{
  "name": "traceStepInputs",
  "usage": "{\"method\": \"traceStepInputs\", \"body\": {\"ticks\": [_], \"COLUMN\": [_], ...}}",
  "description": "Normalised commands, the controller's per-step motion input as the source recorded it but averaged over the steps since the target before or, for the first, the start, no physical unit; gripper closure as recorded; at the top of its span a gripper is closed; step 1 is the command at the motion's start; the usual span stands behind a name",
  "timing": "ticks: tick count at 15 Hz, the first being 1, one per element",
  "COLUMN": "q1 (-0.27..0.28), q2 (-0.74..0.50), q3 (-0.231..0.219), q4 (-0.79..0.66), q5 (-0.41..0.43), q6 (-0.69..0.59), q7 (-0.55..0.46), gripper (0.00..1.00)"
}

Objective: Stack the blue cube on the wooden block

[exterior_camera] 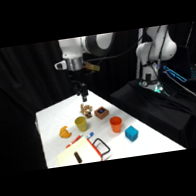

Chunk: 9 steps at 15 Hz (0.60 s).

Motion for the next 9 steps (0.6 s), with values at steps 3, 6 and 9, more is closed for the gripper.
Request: {"method": "traceStepInputs", "body": {"ticks": [3,6,9], "q1": [0.005,0.082,0.124], "q2": [-0.04,-0.19,-0.23], "q3": [0.031,0.066,0.089], "q4": [-0.03,-0.19,-0.29], "q5": [-0.043,-0.162,-0.194], "q6": [0.01,0.09,0.18], "q7": [0.09,0.31,0.39], "gripper": [0.00,0.00,0.00]}}
